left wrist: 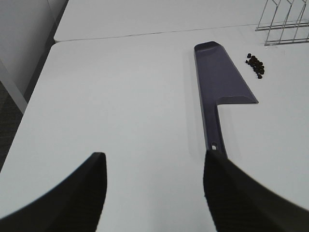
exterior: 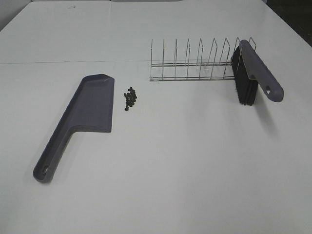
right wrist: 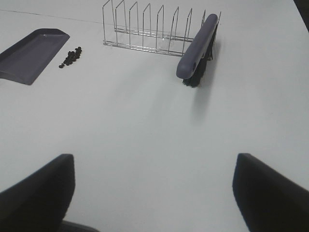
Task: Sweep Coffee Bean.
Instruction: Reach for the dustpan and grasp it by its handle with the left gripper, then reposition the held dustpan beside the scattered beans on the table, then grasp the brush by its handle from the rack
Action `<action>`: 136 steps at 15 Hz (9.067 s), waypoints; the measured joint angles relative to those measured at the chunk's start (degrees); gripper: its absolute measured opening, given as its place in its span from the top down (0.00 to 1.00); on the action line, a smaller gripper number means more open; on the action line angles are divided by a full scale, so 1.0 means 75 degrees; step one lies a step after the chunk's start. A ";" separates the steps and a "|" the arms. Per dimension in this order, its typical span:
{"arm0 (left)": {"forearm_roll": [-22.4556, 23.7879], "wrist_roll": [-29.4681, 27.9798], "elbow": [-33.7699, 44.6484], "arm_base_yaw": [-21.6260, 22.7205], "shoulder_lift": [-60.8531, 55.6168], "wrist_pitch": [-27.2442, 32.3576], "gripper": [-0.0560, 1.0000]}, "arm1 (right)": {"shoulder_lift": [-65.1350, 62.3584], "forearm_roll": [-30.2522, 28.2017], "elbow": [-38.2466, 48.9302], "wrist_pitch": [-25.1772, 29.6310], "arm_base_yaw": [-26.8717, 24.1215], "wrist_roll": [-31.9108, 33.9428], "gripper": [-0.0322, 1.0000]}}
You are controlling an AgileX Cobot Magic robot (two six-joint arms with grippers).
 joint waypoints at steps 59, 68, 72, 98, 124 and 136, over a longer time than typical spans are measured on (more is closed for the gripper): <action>-0.1543 -0.0267 -0.5073 -0.1841 1.4851 -0.2154 0.37 | 0.0000 0.0000 0.0000 0.0000 0.0000 0.0000 0.19; -0.0955 -0.0833 -0.5378 -0.2170 1.5661 -0.2162 0.37 | 0.0000 0.0000 0.0000 0.0000 0.0000 0.0000 0.19; -0.0940 -0.0833 -0.6272 -0.2170 1.5653 -0.1490 0.37 | 0.0000 0.0000 0.0000 0.0000 0.0000 0.0000 0.19; 0.0145 -0.1635 -0.6432 -0.2170 1.5500 -0.0397 0.70 | 0.0168 -0.0076 0.0000 -0.0015 0.0000 0.0069 0.23; -0.0176 -0.1574 -0.6432 -0.2170 1.5241 -0.0374 0.70 | 1.7219 0.0046 -1.2040 0.0390 0.0000 0.0237 0.39; -0.0176 -0.1566 -0.6432 -0.2177 1.5241 -0.0367 0.70 | 1.8656 -0.0733 -1.2498 -0.0115 -0.0023 0.0298 0.67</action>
